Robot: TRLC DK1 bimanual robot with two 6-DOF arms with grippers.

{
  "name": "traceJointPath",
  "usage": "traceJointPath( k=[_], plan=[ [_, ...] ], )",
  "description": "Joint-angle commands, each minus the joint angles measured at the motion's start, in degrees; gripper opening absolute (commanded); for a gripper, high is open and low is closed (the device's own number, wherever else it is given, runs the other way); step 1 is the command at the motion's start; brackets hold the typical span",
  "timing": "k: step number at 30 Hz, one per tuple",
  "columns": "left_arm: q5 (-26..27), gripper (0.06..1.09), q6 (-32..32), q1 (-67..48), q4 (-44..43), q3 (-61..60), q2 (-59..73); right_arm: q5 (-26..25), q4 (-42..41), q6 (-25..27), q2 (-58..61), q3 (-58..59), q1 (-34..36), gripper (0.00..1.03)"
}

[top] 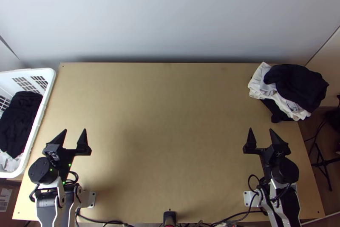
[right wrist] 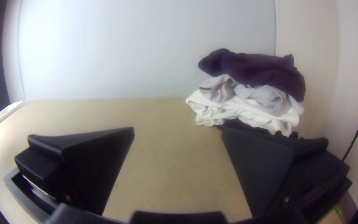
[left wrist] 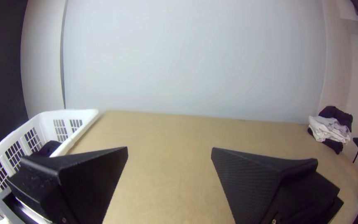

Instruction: Fold the t-shirt

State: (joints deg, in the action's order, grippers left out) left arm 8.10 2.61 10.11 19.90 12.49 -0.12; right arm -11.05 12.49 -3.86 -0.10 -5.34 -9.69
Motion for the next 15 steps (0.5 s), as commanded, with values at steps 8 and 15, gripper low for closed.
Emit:
traceJointPath(
  k=[8, 15],
  plan=[
    [-0.5, 1.04, -11.2, -1.1, 11.7, 2.3, -0.1, -0.5, -2.0, -7.8, -0.3, -0.9, -0.3, 0.99],
    [-15.7, 1.04, -8.2, -1.3, 7.7, 5.4, 0.1, -1.1, -10.6, 1.0, 0.1, -2.7, -2.3, 0.99]
  ],
)
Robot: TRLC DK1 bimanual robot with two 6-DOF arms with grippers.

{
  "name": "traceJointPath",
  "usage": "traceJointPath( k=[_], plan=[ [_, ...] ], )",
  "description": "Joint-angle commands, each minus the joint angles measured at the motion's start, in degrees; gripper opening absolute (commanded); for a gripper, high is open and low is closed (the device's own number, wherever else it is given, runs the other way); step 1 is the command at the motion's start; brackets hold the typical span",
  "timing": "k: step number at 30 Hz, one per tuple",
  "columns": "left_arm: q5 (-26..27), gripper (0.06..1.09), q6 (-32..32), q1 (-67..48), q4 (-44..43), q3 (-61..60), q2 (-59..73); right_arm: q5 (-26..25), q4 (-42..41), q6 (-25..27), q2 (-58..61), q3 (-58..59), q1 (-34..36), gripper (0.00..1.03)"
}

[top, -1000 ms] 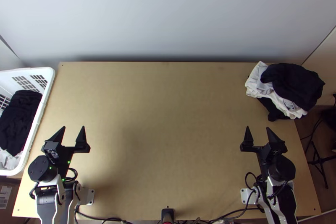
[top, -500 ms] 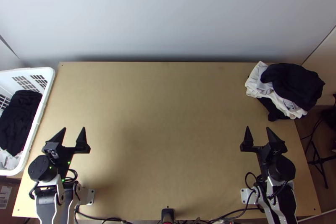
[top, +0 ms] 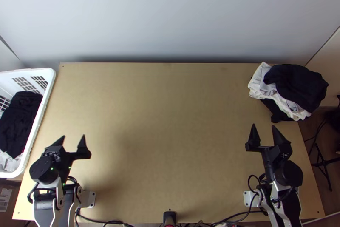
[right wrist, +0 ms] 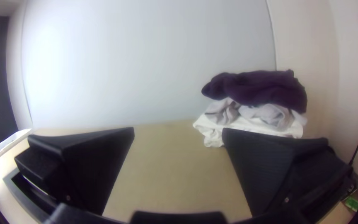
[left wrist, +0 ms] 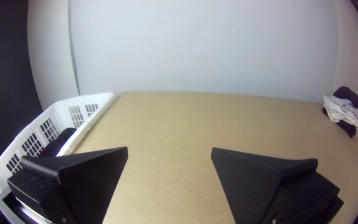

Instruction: Fold the t-shirt

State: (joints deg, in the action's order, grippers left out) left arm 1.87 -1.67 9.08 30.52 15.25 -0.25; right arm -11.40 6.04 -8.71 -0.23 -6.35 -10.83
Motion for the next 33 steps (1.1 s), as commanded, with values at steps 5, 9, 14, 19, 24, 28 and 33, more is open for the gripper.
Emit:
traceJointPath(
  k=[5, 9, 14, 19, 24, 28, 33],
  plan=[
    [-10.8, 1.04, -7.4, 0.5, -6.5, 4.4, 0.9, -0.9, -5.2, 16.6, 1.3, -7.1, -1.4, 0.99],
    [-11.2, 1.04, -2.4, 4.3, -9.2, 11.4, 8.8, -3.7, 0.7, 9.1, 13.1, -19.0, -1.7, 0.99],
    [-11.0, 1.04, 8.8, 6.2, 2.7, 31.0, 33.2, -4.6, 12.5, 6.3, 26.5, -34.0, -2.2, 0.99],
    [-11.0, 1.04, 15.0, 15.7, 0.9, 39.4, 43.8, -6.7, 20.0, 5.9, 33.2, -41.0, -2.7, 0.99],
    [-5.6, 1.04, 22.7, 32.8, -1.0, 44.7, 57.6, -5.2, 34.8, -1.2, 44.3, -51.8, 0.9, 0.99],
    [-5.9, 1.04, 21.8, 37.6, 0.0, 51.6, 67.9, -1.8, 34.2, -5.0, 45.0, -54.5, 2.6, 0.99],
    [-5.6, 1.04, 10.5, 42.9, 0.7, 55.9, 82.0, -1.7, 35.9, -5.8, 46.7, -58.6, 6.0, 0.98]
  ],
)
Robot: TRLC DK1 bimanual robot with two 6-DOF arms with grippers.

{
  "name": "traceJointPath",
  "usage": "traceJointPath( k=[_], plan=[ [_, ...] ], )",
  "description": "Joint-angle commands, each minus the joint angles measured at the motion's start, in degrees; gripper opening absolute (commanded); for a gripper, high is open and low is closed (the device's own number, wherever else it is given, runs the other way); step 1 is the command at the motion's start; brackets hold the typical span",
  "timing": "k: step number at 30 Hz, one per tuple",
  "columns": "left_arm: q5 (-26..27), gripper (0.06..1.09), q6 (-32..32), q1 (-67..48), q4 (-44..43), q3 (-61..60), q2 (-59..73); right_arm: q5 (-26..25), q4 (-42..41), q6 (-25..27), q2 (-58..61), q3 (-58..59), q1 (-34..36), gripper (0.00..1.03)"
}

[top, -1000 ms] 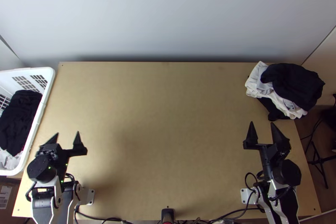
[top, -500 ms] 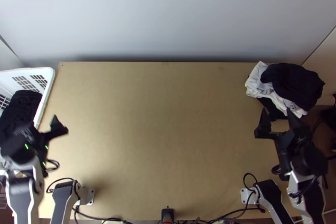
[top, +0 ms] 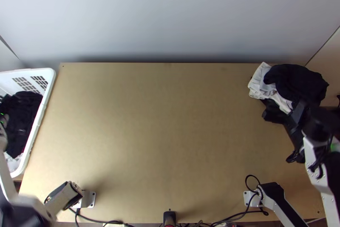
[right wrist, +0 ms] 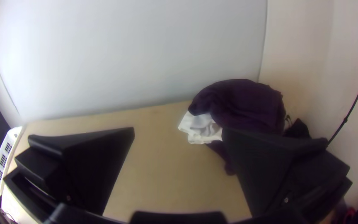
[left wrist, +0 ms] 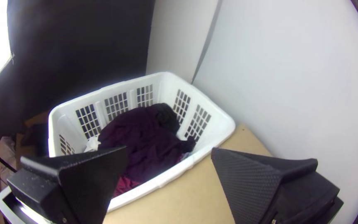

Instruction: Fold the t-shirt

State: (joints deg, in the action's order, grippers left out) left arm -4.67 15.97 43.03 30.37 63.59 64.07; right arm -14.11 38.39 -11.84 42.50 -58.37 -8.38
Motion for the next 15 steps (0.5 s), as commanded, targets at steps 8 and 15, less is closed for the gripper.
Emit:
traceJointPath(
  k=[8, 15],
  plan=[
    [0.7, 1.04, -10.4, 10.2, -2.8, 10.6, 38.1, 1.1, 5.9, -2.0, 3.6, -4.1, 4.3, 0.98],
    [-10.3, 1.04, -14.6, 9.4, 0.7, 21.8, 57.8, 8.8, 12.0, 1.9, 3.9, -5.9, 4.3, 0.98]
  ],
)
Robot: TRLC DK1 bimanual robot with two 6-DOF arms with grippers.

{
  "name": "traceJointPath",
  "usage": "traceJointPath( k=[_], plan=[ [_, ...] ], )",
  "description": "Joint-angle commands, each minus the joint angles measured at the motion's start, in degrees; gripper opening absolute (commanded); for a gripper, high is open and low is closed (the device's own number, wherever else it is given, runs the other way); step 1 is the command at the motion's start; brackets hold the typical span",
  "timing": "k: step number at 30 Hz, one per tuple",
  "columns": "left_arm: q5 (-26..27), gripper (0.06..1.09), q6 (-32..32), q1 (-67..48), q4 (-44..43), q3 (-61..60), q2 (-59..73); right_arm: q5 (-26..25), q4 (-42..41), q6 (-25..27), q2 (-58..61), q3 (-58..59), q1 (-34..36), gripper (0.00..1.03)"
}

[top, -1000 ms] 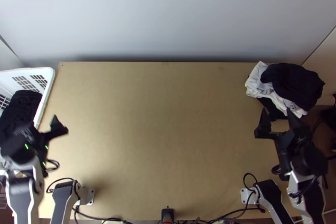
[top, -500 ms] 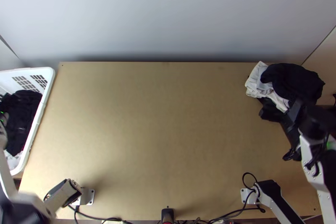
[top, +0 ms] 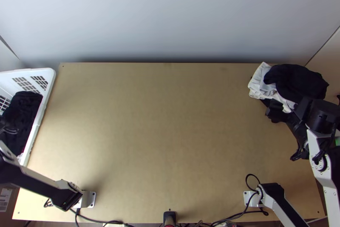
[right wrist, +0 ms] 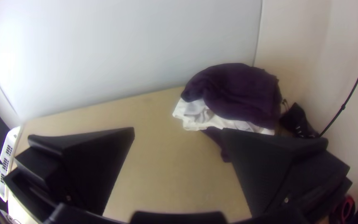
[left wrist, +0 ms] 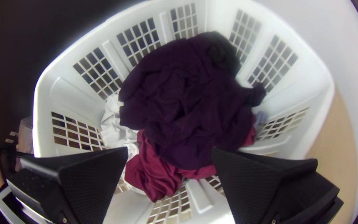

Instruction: Fold the t-shirt

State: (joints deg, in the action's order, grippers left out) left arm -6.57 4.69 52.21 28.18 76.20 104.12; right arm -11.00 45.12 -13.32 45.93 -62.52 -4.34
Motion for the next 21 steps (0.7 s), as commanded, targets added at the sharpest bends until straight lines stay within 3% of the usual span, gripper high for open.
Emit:
traceJointPath(
  k=[1, 21],
  plan=[
    [-8.4, 1.03, -2.9, 0.4, 3.6, 11.2, 20.2, 6.6, 5.8, 4.1, 0.5, -2.1, 0.1, 0.98],
    [-8.1, 0.94, 2.9, -4.1, 5.6, 28.5, 38.0, 10.3, 9.6, 7.0, 2.1, -1.0, 2.8, 0.98]
  ],
)
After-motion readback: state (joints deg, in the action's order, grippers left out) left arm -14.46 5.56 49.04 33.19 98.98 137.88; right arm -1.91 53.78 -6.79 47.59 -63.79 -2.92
